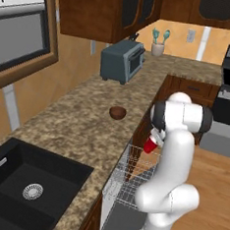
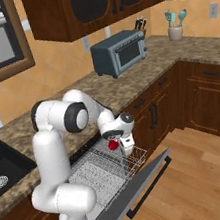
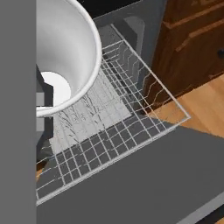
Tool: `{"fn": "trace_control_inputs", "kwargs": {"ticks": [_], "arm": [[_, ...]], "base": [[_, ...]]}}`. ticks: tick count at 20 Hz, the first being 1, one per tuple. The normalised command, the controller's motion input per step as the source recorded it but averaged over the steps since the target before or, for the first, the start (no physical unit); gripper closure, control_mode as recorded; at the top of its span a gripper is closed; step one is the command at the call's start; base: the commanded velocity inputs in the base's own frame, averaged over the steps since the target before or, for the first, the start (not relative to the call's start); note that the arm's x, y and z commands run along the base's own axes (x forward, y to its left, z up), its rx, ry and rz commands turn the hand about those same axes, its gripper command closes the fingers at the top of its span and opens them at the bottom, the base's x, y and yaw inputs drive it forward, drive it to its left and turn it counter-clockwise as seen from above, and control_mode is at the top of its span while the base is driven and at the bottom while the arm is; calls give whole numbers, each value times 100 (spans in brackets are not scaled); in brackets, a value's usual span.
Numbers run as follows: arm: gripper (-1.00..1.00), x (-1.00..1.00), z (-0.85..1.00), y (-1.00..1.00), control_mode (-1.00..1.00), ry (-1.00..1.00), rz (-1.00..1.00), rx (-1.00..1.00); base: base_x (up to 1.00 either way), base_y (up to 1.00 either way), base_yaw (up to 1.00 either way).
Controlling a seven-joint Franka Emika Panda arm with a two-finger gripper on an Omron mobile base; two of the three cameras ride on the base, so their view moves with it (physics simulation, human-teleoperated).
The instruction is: Pick up the cup and bowl from the counter, place them in the dishwasher, and close the dishwasher door.
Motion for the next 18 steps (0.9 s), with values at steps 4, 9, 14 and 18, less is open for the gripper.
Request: {"fn": "trace_control_inputs", "kwargs": {"ticks": [4, 9, 14, 18], "arm": [[100, 43, -98, -1, -100, 21, -7, 31], [100, 61, -76, 21, -100, 20, -6, 33], [100, 59, -63, 20, -100, 22, -9, 29], [100, 57, -56, 29, -100, 30, -17, 16]], "base": [[0, 0, 0], [0, 0, 0], [0, 0, 0], [0, 0, 0]]}}
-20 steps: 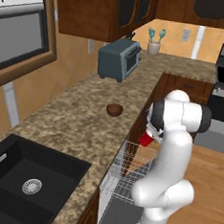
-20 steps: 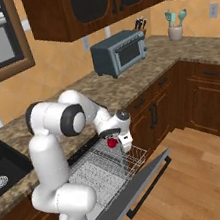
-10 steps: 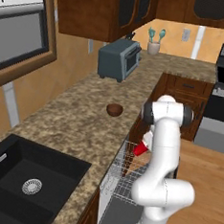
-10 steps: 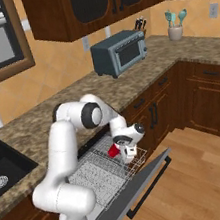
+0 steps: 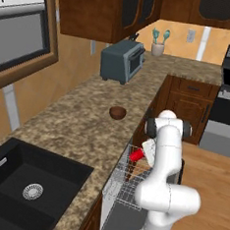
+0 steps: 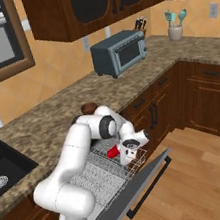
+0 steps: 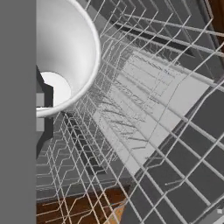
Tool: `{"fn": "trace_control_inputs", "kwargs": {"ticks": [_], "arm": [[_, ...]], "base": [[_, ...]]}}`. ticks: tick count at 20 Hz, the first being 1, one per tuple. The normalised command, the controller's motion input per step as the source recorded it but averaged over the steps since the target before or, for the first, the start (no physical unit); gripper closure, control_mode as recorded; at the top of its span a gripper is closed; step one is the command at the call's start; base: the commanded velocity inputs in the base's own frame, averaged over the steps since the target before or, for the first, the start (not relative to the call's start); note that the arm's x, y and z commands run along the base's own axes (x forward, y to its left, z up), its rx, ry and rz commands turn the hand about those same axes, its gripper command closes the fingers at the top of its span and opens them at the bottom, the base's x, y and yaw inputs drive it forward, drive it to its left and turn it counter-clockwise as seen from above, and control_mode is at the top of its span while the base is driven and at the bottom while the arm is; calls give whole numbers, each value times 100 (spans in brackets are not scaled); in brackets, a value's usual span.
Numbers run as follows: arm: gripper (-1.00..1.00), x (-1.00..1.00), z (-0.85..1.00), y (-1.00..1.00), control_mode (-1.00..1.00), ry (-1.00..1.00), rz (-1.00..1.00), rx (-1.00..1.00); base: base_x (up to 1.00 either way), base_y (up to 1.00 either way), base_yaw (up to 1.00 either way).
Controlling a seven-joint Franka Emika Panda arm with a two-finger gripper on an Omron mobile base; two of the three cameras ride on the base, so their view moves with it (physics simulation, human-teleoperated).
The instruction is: Pick up the cup and bowl from the counter, place them in the dishwasher, and close the dishwasher door.
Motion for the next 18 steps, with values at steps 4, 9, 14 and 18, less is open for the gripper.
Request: {"fn": "trace_control_inputs", "kwargs": {"ticks": [4, 9, 14, 18], "arm": [[100, 45, -54, 28, -100, 27, -22, 5], [100, 27, -61, 19, -100, 28, -23, 1], [-100, 7, -64, 7, -100, 27, -25, 0], [-100, 0, -43, -3, -100, 22, -26, 0]], "base": [[0, 0, 0], [0, 0, 0], [0, 0, 0], [0, 0, 0]]}}
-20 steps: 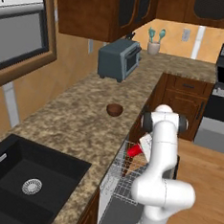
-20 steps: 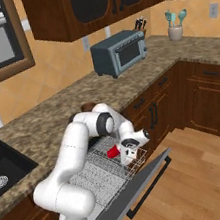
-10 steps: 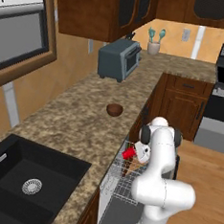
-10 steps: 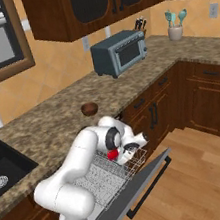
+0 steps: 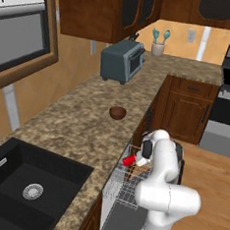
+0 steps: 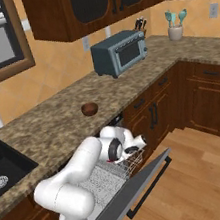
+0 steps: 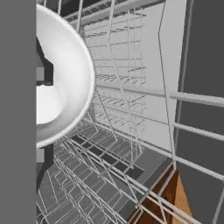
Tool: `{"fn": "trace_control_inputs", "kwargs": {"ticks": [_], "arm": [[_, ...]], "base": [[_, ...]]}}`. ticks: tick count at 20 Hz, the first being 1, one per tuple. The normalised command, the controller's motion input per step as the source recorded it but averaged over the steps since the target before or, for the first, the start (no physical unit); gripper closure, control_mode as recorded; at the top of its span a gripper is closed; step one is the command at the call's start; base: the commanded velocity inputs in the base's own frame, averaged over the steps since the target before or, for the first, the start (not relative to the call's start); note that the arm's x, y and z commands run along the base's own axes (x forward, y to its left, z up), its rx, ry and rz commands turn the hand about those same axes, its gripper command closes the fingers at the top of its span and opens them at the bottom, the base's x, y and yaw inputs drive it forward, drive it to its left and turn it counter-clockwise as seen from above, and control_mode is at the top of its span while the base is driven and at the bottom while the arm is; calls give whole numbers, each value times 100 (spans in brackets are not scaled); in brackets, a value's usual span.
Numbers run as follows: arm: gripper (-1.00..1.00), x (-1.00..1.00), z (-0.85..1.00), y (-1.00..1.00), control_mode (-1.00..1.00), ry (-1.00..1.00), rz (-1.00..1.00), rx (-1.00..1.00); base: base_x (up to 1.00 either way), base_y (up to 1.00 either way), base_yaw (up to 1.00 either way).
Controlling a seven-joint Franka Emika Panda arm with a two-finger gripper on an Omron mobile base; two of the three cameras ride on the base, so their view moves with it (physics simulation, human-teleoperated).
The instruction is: Pick up the cup and bowl from the counter, place them in the dishwasher, and close the dishwasher door.
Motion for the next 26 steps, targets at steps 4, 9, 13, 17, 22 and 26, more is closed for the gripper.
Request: {"fn": "trace_control_inputs", "kwargs": {"ticks": [4, 9, 13, 17, 22, 26], "arm": [[-100, -18, 2, -51, -100, 12, -26, 1], [-100, -59, 66, -82, -100, 1, -22, 8], [-100, -43, 100, -56, -100, -3, -10, 13], [-100, -22, 100, -21, -100, -27, 1, 7], [-100, -42, 100, 0, -100, -66, 10, -7], [-100, -48, 94, 2, -100, -78, 9, -17]], "base": [[0, 0, 0], [0, 0, 0], [0, 0, 0], [0, 0, 0], [0, 0, 0], [0, 0, 0]]}}
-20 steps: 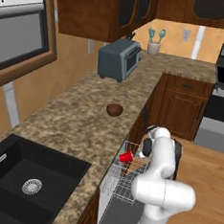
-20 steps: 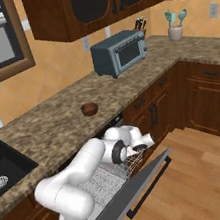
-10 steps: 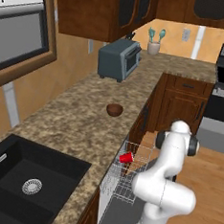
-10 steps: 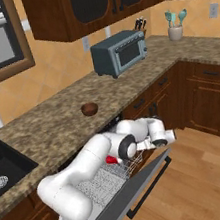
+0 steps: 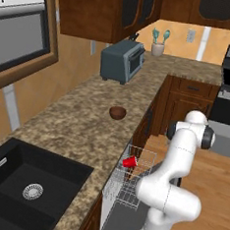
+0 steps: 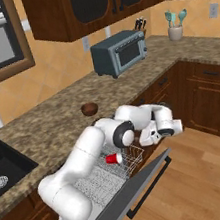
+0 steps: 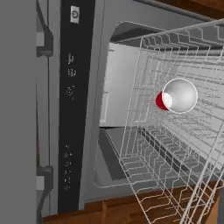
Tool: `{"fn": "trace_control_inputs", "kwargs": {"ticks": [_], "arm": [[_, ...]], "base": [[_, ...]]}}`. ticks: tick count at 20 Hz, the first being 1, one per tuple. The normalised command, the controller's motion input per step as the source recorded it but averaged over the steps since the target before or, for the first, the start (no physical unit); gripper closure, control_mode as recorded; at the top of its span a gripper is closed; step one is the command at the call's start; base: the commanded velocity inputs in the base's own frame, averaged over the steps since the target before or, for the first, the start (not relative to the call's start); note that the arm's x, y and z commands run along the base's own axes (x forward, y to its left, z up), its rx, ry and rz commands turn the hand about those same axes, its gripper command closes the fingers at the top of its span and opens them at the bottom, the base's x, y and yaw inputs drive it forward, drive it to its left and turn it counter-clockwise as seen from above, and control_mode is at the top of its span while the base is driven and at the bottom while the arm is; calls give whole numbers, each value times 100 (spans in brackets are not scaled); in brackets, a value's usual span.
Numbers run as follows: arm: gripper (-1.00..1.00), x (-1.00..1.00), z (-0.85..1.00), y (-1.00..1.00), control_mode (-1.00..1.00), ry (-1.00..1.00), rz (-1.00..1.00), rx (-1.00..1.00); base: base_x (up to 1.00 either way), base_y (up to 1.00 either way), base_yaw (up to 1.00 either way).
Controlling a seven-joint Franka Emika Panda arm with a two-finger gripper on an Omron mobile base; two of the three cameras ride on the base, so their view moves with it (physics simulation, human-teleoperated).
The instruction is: Pick up the cup and bowl from the counter, place them in the dishwasher, and close the dishwasher door.
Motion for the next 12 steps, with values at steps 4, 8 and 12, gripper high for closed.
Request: {"fn": "trace_control_inputs", "kwargs": {"ticks": [4, 8, 12], "arm": [[-100, -6, 70, 30, -100, -81, 10, -23], [-100, 0, 47, 65, -100, -85, 5, -31], [-100, 0, 31, 68, -100, -78, 1, -34]], "base": [[0, 0, 0], [0, 0, 0], [0, 0, 0]]}}
